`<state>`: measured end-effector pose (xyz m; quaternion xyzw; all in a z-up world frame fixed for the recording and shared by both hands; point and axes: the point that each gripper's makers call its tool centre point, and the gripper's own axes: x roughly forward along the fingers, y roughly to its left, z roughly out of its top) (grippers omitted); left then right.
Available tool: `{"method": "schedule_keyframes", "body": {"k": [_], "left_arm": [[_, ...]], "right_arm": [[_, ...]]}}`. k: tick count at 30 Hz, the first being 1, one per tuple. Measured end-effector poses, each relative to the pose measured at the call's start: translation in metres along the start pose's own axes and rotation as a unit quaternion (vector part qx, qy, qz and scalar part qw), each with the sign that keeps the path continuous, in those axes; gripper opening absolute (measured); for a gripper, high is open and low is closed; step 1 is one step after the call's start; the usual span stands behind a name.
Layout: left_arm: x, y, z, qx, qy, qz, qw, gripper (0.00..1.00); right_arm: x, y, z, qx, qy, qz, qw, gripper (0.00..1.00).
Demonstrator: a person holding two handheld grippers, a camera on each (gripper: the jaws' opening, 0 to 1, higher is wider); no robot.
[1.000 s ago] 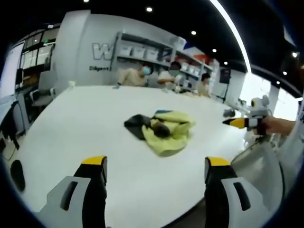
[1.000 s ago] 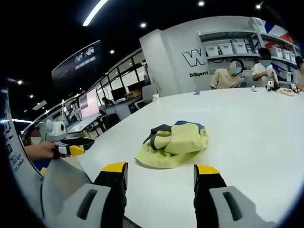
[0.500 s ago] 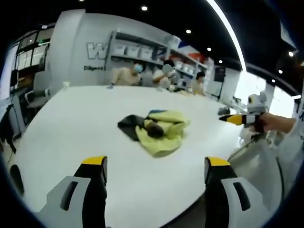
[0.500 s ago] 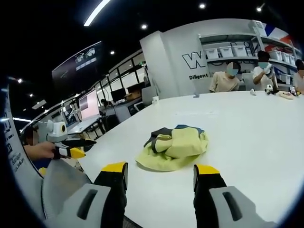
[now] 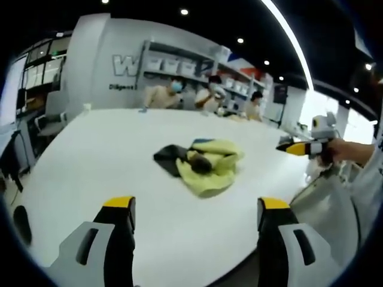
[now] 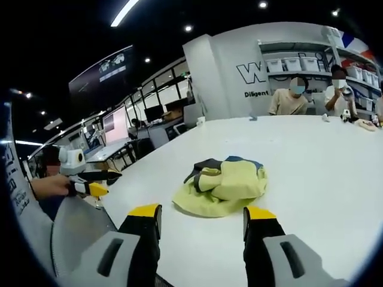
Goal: Fold the garment on the visible template until the final outline fits inside the template.
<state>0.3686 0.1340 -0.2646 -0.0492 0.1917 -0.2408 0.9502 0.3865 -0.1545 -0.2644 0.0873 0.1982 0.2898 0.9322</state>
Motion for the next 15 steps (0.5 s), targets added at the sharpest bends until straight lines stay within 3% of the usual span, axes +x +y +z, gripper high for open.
{"method": "schedule_keyframes", "body": {"k": [15], "left_arm": [[0.0069,-0.0092,-0.0096,-0.006,0.012,-0.023,0.9997,0.82]], "right_arm": [[-0.004,-0.0022,-0.0071,0.001,0.013,-0.006,0.9999,0.52]]}}
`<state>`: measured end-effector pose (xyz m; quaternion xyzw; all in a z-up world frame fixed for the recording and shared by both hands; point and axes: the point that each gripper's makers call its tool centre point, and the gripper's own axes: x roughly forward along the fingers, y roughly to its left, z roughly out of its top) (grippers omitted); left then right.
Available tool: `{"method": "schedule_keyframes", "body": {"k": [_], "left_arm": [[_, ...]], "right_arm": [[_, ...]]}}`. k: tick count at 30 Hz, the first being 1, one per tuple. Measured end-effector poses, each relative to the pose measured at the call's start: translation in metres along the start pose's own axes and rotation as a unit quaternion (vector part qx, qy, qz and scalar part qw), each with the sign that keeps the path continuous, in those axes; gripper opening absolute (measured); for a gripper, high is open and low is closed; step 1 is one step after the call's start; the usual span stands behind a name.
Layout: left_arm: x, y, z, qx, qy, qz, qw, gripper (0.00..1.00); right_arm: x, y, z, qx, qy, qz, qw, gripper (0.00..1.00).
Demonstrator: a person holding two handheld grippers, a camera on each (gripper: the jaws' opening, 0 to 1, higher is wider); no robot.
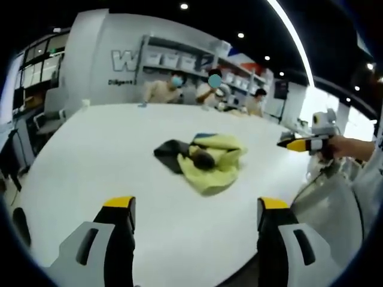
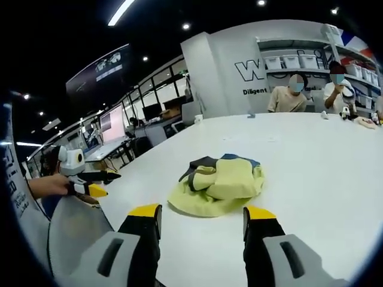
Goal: Fold the garment on the visible template until the final outline fits inside the template.
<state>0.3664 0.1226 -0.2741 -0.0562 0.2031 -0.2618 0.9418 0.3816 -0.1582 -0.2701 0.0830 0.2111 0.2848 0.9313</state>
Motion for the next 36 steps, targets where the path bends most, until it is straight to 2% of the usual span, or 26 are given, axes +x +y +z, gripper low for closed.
{"method": "schedule_keyframes", "body": {"k": [3,9,19,23,27,29,31,33,34,36], "left_arm": [[0.001,-0.002,-0.004,0.006,0.011,-0.003,0.9999,0.82],[-0.002,0.002,-0.001,0.0,0.004,0.01,0.9999,0.82],[0.001,0.001,-0.006,0.005,0.016,0.003,0.9999,0.81],[0.003,-0.009,-0.002,0.014,0.021,-0.022,0.9995,0.81],[0.001,-0.009,0.0,0.011,0.015,-0.016,0.9997,0.8],[0.001,-0.002,-0.001,0.014,0.014,-0.006,0.9998,0.8],[0.008,-0.003,-0.011,0.015,0.036,-0.012,0.9992,0.8],[0.012,0.002,-0.012,0.015,0.04,-0.01,0.999,0.8],[0.02,0.012,-0.003,0.013,0.024,-0.003,0.9996,0.8],[0.024,0.014,-0.005,0.02,0.03,-0.01,0.9993,0.8]], "right_arm": [[0.001,0.0,0.001,0.002,-0.002,0.002,1.0,0.52],[0.001,0.003,-0.002,0.003,0.002,0.008,1.0,0.52],[-0.002,0.007,0.001,0.004,-0.001,0.006,1.0,0.52],[-0.007,0.008,0.006,0.0,-0.005,0.0,1.0,0.52],[-0.002,0.003,0.007,-0.009,0.002,0.002,1.0,0.52],[0.009,0.007,0.008,-0.02,0.014,0.016,0.9996,0.52],[0.013,-0.004,0.008,-0.018,0.018,0.01,0.9996,0.52],[0.014,-0.004,0.007,-0.013,0.019,0.009,0.9997,0.52],[0.021,-0.008,0.011,-0.021,0.028,0.01,0.9993,0.52],[0.022,-0.011,0.02,-0.035,0.025,0.003,0.9991,0.52]]}}
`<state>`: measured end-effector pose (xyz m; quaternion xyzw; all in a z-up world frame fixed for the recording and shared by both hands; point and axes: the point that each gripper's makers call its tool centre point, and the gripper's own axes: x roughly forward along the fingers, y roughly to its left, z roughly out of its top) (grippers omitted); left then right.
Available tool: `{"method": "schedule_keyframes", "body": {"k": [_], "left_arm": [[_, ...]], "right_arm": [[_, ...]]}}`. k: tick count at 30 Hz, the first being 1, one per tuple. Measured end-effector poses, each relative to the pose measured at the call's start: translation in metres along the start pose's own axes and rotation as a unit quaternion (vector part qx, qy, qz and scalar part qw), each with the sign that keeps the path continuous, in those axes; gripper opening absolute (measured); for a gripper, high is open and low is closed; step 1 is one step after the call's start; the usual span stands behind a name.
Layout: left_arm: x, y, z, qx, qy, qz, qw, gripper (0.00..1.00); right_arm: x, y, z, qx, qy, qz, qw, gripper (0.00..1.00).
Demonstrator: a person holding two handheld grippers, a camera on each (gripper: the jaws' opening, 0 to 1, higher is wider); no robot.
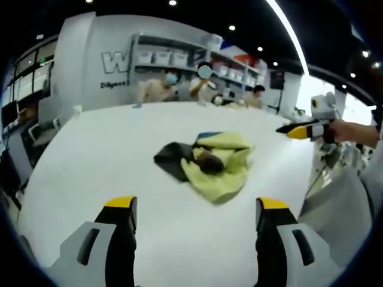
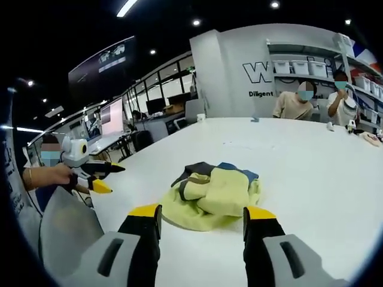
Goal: Fold the garment on the visible template until the final outline fits inside the template.
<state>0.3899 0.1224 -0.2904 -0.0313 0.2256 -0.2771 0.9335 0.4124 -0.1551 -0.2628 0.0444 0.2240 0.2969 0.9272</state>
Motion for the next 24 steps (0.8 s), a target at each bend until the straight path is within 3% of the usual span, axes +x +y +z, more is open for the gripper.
{"method": "schedule_keyframes", "body": {"k": [1,3,12,24], "left_arm": [[0.01,0.008,-0.012,0.004,0.018,-0.006,0.9998,0.79],[0.028,0.015,0.004,0.038,0.021,-0.005,0.999,0.79],[0.049,0.032,0.012,0.048,0.03,0.004,0.9984,0.77],[0.096,0.065,0.023,0.066,0.033,0.015,0.9972,0.74]], "right_arm": [[0.002,-0.006,0.003,-0.005,0.002,-0.004,1.0,0.52],[0.018,-0.013,0.006,-0.017,0.007,0.008,0.9998,0.52],[0.043,-0.036,0.025,-0.044,0.01,0.009,0.9989,0.52],[0.091,-0.06,0.058,-0.063,0.006,0.011,0.998,0.49]]}}
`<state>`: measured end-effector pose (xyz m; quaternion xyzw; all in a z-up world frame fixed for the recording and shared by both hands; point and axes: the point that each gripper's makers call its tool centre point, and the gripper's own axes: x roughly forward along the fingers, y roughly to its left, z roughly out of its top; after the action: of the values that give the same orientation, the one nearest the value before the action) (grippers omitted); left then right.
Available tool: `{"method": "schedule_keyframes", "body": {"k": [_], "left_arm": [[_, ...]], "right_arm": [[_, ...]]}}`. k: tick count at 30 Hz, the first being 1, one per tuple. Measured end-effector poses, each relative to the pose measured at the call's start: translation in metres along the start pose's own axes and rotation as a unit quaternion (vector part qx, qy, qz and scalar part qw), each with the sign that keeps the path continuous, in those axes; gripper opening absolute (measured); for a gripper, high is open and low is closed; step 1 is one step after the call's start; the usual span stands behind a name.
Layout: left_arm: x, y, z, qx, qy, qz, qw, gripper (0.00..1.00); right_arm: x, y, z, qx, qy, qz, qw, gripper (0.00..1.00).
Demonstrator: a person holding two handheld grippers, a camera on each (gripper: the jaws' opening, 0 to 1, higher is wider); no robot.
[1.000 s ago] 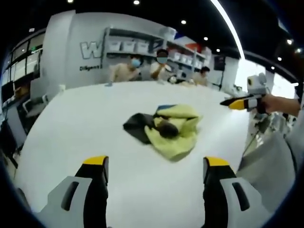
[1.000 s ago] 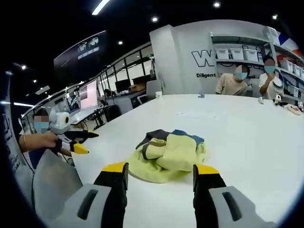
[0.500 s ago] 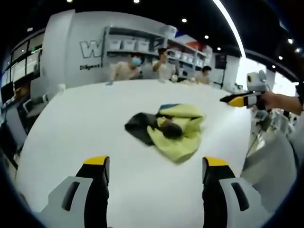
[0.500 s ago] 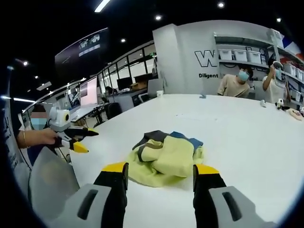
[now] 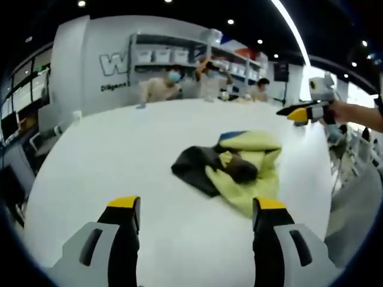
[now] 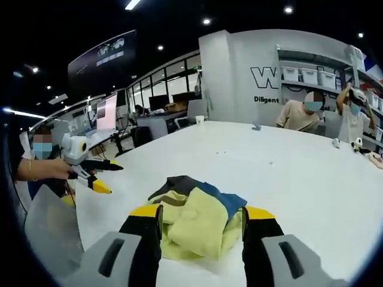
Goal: Fold the garment on the visible template until the final outline fits inside the template.
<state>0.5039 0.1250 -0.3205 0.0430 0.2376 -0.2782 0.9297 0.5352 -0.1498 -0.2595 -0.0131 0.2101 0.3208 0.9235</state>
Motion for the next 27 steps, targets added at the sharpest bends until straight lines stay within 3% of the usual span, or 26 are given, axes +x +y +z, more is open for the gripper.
{"method": "schedule_keyframes", "body": {"k": [4,8,12,21,25,27], "left_arm": [[0.012,0.018,0.003,0.027,0.0,0.04,0.9988,0.68],[0.031,0.028,-0.003,0.034,0.014,0.037,0.9986,0.67],[0.048,0.035,0.004,0.042,-0.004,0.036,0.9985,0.63],[0.086,0.05,0.013,0.064,0.008,0.029,0.9975,0.58],[0.101,0.047,0.01,0.068,0.017,0.017,0.9974,0.57],[0.106,0.04,0.01,0.076,0.022,0.009,0.9968,0.54]], "right_arm": [[0.018,-0.009,0.006,-0.004,0.002,0.0,1.0,0.46],[0.037,-0.02,0.005,-0.001,0.014,-0.004,0.9999,0.44],[0.057,-0.034,-0.002,0.002,0.038,-0.016,0.9992,0.39],[0.092,-0.062,-0.023,0.006,0.077,-0.04,0.9962,0.32],[0.103,-0.075,-0.033,0.012,0.092,-0.062,0.9938,0.33],[0.106,-0.078,-0.041,0.01,0.115,-0.069,0.9909,0.32]]}}
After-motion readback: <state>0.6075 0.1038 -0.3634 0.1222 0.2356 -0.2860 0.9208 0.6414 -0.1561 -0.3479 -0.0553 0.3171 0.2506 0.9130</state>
